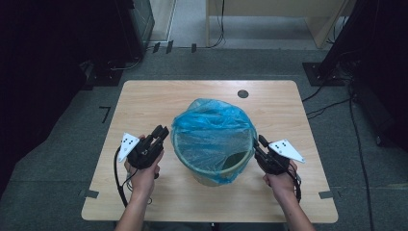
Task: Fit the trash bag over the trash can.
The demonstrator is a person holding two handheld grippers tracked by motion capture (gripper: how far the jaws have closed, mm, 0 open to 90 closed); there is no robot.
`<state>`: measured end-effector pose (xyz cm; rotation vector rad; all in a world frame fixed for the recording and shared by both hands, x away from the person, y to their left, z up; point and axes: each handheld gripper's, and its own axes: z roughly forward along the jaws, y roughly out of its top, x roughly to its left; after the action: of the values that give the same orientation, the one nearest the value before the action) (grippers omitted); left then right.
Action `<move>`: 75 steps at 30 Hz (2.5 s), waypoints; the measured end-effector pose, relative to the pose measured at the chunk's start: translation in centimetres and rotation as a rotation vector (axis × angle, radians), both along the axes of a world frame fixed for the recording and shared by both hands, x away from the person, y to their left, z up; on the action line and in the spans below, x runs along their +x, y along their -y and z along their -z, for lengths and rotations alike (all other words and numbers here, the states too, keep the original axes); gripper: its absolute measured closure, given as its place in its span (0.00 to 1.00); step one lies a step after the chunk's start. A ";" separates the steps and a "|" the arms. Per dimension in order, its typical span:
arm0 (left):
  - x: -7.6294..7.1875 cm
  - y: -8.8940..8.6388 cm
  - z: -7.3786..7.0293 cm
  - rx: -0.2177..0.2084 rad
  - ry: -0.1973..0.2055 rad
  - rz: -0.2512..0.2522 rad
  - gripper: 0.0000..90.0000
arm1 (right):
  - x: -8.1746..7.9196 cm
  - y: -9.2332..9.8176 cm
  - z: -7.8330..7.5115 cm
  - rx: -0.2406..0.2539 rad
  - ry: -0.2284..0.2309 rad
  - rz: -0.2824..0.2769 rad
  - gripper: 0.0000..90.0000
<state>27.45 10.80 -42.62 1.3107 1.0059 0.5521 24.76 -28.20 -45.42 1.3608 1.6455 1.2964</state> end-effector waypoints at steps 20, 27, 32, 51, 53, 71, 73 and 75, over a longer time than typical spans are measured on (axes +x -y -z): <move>0.8 3.0 -2.7 0.027 -0.001 0.075 0.59 | -4.2 -1.3 -1.5 0.071 0.013 -0.021 0.67; 0.4 3.1 -2.9 0.035 0.005 0.095 0.93 | -3.5 -2.6 -0.9 0.041 -0.026 0.011 0.77; 0.2 2.6 -2.8 0.021 -0.001 0.100 1.00 | -2.4 -3.0 -0.3 0.019 -0.031 0.036 0.95; -3.5 0.5 -1.5 -0.015 0.018 0.178 1.00 | 3.6 -1.3 -3.1 0.013 0.028 0.088 0.97; -4.0 0.4 -1.7 -0.020 0.037 0.192 1.00 | 3.5 -0.8 -3.6 0.039 0.035 0.056 0.88; -5.5 1.5 -1.8 -0.038 0.063 0.192 1.00 | -2.9 0.8 -6.2 0.147 0.157 -0.091 0.67; -5.6 1.6 -1.8 -0.035 0.068 0.187 1.00 | -3.3 0.0 -6.3 0.140 0.157 -0.093 0.66; -5.7 1.8 -1.8 -0.035 0.075 0.181 1.00 | -3.6 -0.8 -6.4 0.151 0.151 -0.096 0.62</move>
<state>21.71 9.03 -40.81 1.3246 0.8222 0.4397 21.17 -27.39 -38.98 1.2487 1.5523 1.5669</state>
